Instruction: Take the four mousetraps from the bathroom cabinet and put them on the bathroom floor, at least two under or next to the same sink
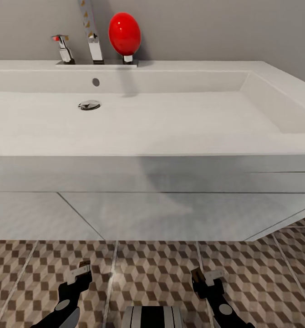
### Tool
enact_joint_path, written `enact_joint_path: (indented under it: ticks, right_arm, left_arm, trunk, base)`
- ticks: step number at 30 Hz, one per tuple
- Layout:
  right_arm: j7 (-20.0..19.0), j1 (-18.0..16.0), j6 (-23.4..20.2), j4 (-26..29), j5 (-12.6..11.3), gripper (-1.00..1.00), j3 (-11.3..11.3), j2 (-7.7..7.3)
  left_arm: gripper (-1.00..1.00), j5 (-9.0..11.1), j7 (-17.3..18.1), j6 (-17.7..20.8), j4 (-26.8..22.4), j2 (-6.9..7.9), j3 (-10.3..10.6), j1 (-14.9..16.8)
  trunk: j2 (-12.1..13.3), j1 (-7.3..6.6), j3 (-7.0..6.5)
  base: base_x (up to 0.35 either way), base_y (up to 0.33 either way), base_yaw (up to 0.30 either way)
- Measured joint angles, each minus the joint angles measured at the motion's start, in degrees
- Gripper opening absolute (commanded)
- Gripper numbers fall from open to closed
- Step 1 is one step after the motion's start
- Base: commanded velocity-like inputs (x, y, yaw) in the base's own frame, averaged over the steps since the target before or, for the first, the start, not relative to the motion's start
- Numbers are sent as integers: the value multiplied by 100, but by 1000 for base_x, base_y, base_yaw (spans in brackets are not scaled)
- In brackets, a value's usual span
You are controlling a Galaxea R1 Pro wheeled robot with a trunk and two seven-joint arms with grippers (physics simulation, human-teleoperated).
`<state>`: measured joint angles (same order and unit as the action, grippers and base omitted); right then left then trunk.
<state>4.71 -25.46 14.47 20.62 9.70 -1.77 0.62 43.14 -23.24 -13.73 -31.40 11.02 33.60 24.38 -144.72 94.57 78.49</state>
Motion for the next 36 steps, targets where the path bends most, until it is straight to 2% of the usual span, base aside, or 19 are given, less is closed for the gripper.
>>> enact_joint_path:
  ticks: [11, 30, 36]
  right_arm:
    - [0, 0, 1, -3, 0, -100, 0, 1]
    - [0, 0, -4, -9, 0, -100, 0, 0]
    - [0, 0, 1, -9, -4, -100, 7, 0]
  left_arm:
    - [-100, 0, 3, 2, 0, -3, 0, 0]
    - [-100, 1, 2, 0, 0, -1, 0, 0]
    - [-100, 0, 3, -1, 0, 5, 0, 0]
  trunk:
    - [0, 0, 0]
    - [-25, 49, 420]
    - [-25, 49, 421]
  base:
    - [0, 0, 0]
    - [0, 0, 0]
    - [0, 0, 0]
